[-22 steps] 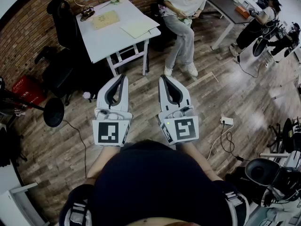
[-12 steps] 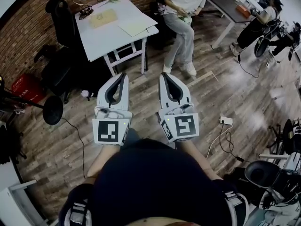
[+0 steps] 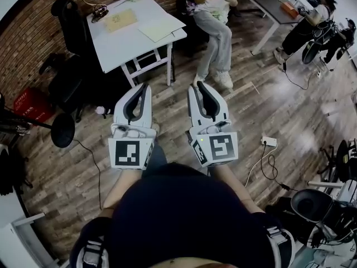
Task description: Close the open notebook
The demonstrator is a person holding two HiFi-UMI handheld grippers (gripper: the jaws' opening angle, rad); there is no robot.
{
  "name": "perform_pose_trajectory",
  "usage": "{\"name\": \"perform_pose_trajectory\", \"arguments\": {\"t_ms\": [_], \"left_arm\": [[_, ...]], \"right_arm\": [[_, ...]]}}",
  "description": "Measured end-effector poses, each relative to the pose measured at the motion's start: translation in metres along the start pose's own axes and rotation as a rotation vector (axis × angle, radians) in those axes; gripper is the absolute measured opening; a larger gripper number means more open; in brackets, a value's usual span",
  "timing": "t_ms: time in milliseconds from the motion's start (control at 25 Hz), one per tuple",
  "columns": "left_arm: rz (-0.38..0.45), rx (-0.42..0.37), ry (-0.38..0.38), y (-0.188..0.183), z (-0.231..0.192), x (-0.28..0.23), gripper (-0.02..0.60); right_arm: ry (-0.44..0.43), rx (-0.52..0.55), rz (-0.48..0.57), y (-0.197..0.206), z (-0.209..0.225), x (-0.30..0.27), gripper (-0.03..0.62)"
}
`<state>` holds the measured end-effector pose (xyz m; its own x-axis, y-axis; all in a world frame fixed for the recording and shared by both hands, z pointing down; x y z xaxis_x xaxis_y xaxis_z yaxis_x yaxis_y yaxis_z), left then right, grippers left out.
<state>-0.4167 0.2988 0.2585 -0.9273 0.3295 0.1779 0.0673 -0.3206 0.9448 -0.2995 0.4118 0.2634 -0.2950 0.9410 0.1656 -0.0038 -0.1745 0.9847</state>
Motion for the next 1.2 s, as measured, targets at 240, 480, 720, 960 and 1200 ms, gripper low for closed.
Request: {"name": "perform_pose_trajectory", "arguments": {"t_ms": [240, 480, 720, 960, 1200], "left_arm": [[0.003, 0.008, 0.016, 0.012, -0.013, -0.025, -0.005], [-0.022, 0.040, 0.035, 0.034, -0.033, -0.074, -0.005], [-0.033, 0.054, 0.048, 0.052, -0.062, -0.138, -0.005], [-0.039, 0.060, 0.069, 0.066, -0.092, -0.200, -0.005], [-0.038, 0.052, 0.099, 0.083, -0.119, -0.262, -0.005]], "right_arm": [[0.025, 0.006, -0.011, 0.008, 0.010, -0.026, 0.080], [0.032, 0.011, -0.024, 0.020, 0.033, -0.077, 0.087], [0.037, 0.018, -0.032, 0.025, 0.062, -0.143, 0.087], [0.049, 0.016, -0.044, 0.029, 0.090, -0.204, 0.087], [0.066, 0.021, -0.044, 0.034, 0.118, -0.265, 0.087]]}}
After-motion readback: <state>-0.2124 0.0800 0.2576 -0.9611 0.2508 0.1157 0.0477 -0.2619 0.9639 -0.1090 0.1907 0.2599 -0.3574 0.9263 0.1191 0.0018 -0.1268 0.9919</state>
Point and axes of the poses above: the fingertips, and each gripper's own axes: x backward along the fingers, z to its right, y out of its underside, the point moved 6 cm from there along x, backward along the fingers, and after that the axes turned 6 degrees about -x, right-handed, at the moved point
